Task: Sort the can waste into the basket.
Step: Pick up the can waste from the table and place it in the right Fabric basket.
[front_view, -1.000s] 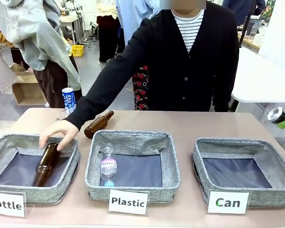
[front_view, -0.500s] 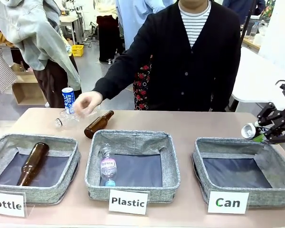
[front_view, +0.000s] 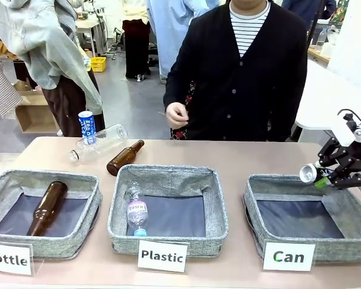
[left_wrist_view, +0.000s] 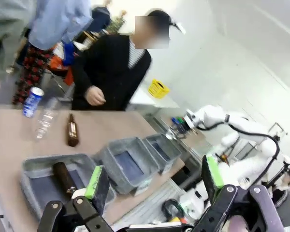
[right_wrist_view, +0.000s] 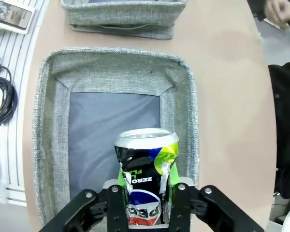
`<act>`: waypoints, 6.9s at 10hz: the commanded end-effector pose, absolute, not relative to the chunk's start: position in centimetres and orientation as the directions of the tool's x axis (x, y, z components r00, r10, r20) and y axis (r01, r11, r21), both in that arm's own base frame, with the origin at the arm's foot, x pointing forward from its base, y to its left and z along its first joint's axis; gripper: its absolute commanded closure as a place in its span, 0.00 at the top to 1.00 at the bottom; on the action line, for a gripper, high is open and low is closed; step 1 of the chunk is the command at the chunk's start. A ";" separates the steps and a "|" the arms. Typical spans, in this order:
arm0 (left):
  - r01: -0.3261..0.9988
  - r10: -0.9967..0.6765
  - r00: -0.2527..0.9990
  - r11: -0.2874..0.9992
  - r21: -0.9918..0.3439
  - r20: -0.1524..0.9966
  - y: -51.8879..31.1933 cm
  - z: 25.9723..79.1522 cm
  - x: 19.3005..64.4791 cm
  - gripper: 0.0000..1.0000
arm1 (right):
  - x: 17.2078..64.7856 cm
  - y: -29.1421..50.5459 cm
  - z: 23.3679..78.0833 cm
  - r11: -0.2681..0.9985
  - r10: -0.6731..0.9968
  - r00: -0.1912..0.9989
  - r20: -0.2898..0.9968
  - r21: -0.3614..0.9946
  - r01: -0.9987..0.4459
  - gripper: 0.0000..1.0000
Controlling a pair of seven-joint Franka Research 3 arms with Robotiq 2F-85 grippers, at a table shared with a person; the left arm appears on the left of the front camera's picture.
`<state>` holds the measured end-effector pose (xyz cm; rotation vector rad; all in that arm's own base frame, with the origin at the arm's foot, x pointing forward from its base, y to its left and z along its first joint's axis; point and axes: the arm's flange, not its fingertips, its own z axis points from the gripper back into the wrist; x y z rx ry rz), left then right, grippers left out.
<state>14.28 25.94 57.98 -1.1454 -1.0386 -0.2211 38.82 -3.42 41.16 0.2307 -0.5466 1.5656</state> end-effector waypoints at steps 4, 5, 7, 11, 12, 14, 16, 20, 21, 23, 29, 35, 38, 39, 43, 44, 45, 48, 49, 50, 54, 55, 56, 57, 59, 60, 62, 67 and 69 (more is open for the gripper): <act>0.634 0.013 0.767 0.137 -0.761 0.641 13.1 54.3 22.7 1.00 | 39.3 -4.9 41.8 0.113 0.831 0.076 0.551 -0.034 -0.993 1.00; 0.588 -0.049 0.808 0.112 -0.801 0.587 10.9 52.6 23.8 1.00 | 39.2 -5.5 41.9 0.133 0.817 0.108 0.567 -0.002 -0.991 1.00; 0.501 -0.141 0.863 0.126 -0.856 0.485 7.8 49.0 25.6 1.00 | 39.0 -6.5 42.6 0.177 0.759 0.177 0.627 0.063 -0.982 1.00; 0.508 -0.134 0.860 0.138 -0.850 0.493 7.0 48.0 26.0 1.00 | 41.0 -11.2 46.1 0.071 0.207 0.779 0.591 0.786 -0.615 1.00; 0.508 -0.134 0.860 0.138 -0.850 0.493 7.0 48.0 26.0 1.00 | 42.1 -12.4 46.2 -0.007 0.068 0.877 0.475 0.880 -0.476 1.00; 0.508 -0.134 0.860 0.138 -0.850 0.493 7.0 48.0 26.0 1.00 | 45.0 -12.3 45.3 0.001 0.040 0.983 0.181 0.984 -0.181 1.00; 0.508 -0.134 0.860 0.138 -0.850 0.493 7.0 48.0 26.0 1.00 | 47.0 -10.8 44.3 0.183 -0.211 0.975 0.066 0.983 -0.027 1.00; 0.508 -0.134 0.860 0.138 -0.850 0.493 7.0 48.0 26.0 1.00 | 46.3 -12.8 42.7 0.147 0.182 0.902 0.393 0.896 -0.420 1.00; 0.508 -0.134 0.860 0.138 -0.850 0.493 7.0 48.0 26.0 1.00 | 46.3 -12.8 42.7 0.147 0.182 0.902 0.393 0.896 -0.420 1.00; 0.508 -0.134 0.860 0.138 -0.850 0.493 7.0 48.0 26.0 1.00 | 46.3 -12.8 42.7 0.147 0.182 0.902 0.393 0.896 -0.420 1.00; 0.518 -0.144 0.854 0.152 -0.842 0.499 7.2 47.6 26.0 1.00 | 46.3 -12.8 42.7 0.147 0.182 0.902 0.393 0.896 -0.420 1.00; 0.463 -0.025 0.831 0.585 -0.666 0.555 12.9 49.8 46.3 1.00 | 46.3 -12.8 42.7 0.147 0.182 0.902 0.393 0.896 -0.420 1.00; 0.423 -0.057 0.879 0.551 -0.719 0.474 10.1 45.9 52.2 1.00 | 46.3 -12.8 42.7 0.147 0.182 0.902 0.393 0.896 -0.420 1.00; 0.435 -0.088 0.878 0.555 -0.709 0.471 10.7 45.9 52.6 1.00 | 46.3 -12.8 42.7 0.147 0.182 0.902 0.393 0.896 -0.420 1.00; 0.697 -0.096 0.613 0.533 -0.479 0.785 20.3 52.0 33.4 1.00 | 46.3 -12.8 42.7 0.147 0.182 0.902 0.393 0.896 -0.420 1.00; 0.672 -0.077 0.583 0.606 -0.426 0.809 20.5 51.1 29.6 1.00 | 46.3 -12.8 42.7 0.147 0.182 0.902 0.393 0.896 -0.420 1.00; 0.674 -0.056 0.517 0.642 -0.365 0.854 19.8 49.7 26.5 1.00 | 46.3 -12.8 42.7 0.147 0.182 0.902 0.393 0.896 -0.420 1.00; 0.550 0.020 0.473 0.774 -0.312 0.881 18.6 47.8 23.8 1.00 | 46.3 -12.8 42.7 0.147 0.182 0.902 0.393 0.896 -0.420 1.00; 0.555 0.004 0.486 0.771 -0.313 0.874 18.5 48.0 24.7 1.00 | 46.3 -12.8 42.7 0.147 0.182 0.902 0.393 0.896 -0.420 1.00; 0.580 -0.045 0.530 0.748 -0.323 0.847 18.4 48.5 27.1 1.00 | 46.3 -12.8 42.7 0.147 0.182 0.902 0.393 0.896 -0.420 1.00; 0.697 -0.279 0.662 0.572 -0.433 0.696 17.1 48.9 41.5 1.00 | 46.3 -12.8 42.7 0.147 0.182 0.902 0.393 0.896 -0.420 1.00; 0.719 -0.319 0.661 0.528 -0.452 0.679 16.4 48.8 44.3 1.00 | 46.3 -12.8 42.7 0.147 0.182 0.902 0.393 0.896 -0.420 1.00; 0.717 -0.346 0.677 0.507 -0.478 0.649 15.3 48.2 46.3 1.00 | 46.3 -12.8 42.7 0.147 0.182 0.902 0.393 0.896 -0.420 1.00; 0.730 -0.365 0.673 0.473 -0.494 0.644 14.4 47.8 47.5 1.00 | 46.3 -12.8 42.7 0.147 0.182 0.902 0.393 0.896 -0.420 1.00; 0.726 -0.307 0.669 0.465 -0.507 0.677 16.4 47.4 46.9 1.00 | 46.3 -12.8 42.7 0.147 0.182 0.902 0.393 0.896 -0.420 1.00; 0.704 -0.263 0.683 0.487 -0.517 0.682 18.0 46.8 45.1 1.00 | 46.3 -12.8 42.7 0.147 0.182 0.902 0.393 0.896 -0.420 1.00; 0.719 -0.161 0.632 0.486 -0.496 0.758 22.1 46.1 38.1 1.00 | 46.3 -12.8 42.7 0.147 0.182 0.902 0.393 0.896 -0.420 1.00; 0.679 0.050 0.572 0.531 -0.507 0.818 26.2 42.4 28.5 1.00 | 46.3 -12.8 42.7 0.147 0.182 0.902 0.393 0.896 -0.420 1.00; 0.692 0.013 0.580 0.520 -0.502 0.814 25.7 43.1 30.0 1.00 | 46.3 -12.8 42.7 0.147 0.182 0.902 0.393 0.896 -0.420 1.00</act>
